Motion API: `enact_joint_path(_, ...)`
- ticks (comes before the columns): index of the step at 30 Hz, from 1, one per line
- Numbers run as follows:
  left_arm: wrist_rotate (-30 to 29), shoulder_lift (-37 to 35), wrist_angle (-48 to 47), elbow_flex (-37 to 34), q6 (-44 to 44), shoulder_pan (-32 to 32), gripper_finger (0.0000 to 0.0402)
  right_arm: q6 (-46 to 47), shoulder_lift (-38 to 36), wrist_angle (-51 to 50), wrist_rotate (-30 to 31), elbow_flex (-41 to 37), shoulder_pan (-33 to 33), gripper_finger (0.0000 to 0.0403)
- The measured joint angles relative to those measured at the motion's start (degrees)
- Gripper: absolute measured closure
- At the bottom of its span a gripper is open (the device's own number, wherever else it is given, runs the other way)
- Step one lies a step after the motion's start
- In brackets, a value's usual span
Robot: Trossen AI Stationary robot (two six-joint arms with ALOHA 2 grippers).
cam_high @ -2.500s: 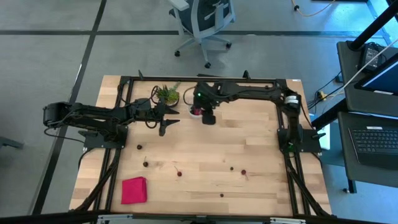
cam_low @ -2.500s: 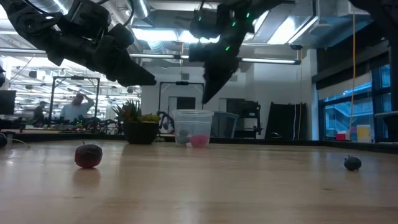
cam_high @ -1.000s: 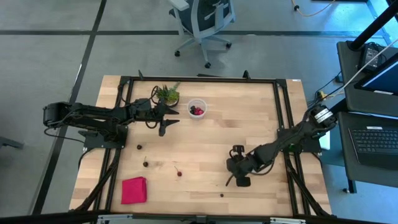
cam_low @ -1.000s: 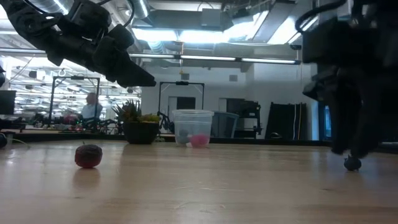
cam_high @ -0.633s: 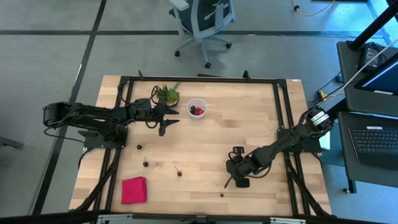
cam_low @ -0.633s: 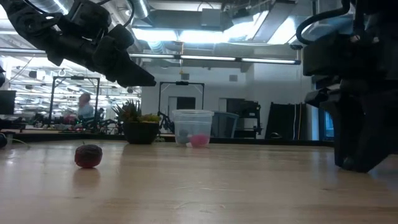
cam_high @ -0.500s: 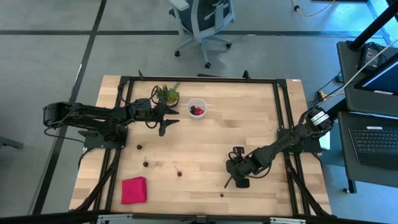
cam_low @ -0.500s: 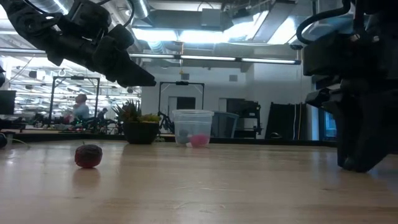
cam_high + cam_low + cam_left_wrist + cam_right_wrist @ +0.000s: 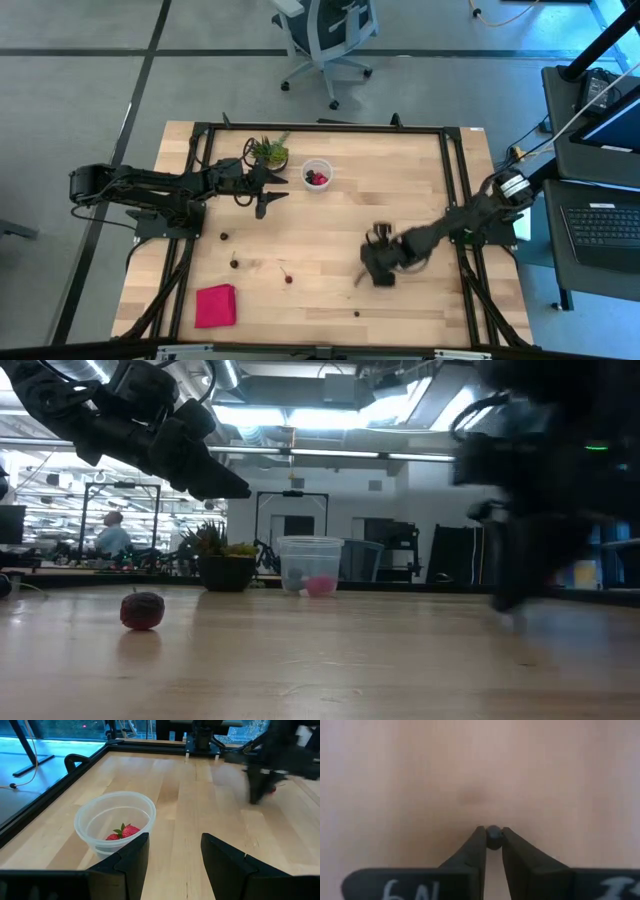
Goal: Pick and placing Produce into tupperware
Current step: Put the blueberry into the transparent container
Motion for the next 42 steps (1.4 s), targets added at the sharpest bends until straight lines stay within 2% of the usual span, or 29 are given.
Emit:
enact_joint_path(3,0.0,0.0,0.01,0.0,0.02,0.01,0.0228,-5.15,-2.76,0.44,0.1,1.56,-4.91,0.0355)
enact_joint_path(7,0.0,-0.01,0.0,0.01,0.04,0.01,0.0228,-16.39,-5.16,0.35,-0.3,5.18,-12.7,0.0355)
enact_joint_path(14,0.0,0.0,-0.92,0.0,0.15,0.02,0.0228,-35.55,-5.76,0.23,-1.18,16.53,-25.92,0.0355)
enact_joint_path(17,0.0,0.0,-0.92,0.0,0.13,0.02,0.0228,-38.86,-5.76,0.16,-4.98,20.94,-31.49,0.0355)
enact_joint_path(23,0.0,0.0,-0.9,0.01,0.14,0.01,0.0228,-38.9,-3.29,0.05,-18.62,27.56,-40.83,0.0355)
enact_joint_path(28,0.01,0.0,-0.87,0.0,0.13,0.01,0.0228,-38.91,2.69,0.29,-21.53,31.36,-43.92,0.0355)
enact_joint_path(37,0.01,0.0,-0.9,0.01,0.22,0.0,0.0228,-38.91,13.32,-3.26,-21.83,37.0,-44.1,0.0355)
enact_joint_path(42,0.0,0.0,-0.91,0.02,0.24,0.01,0.0228,-38.75,16.2,-3.74,-23.54,37.47,-44.1,0.0355)
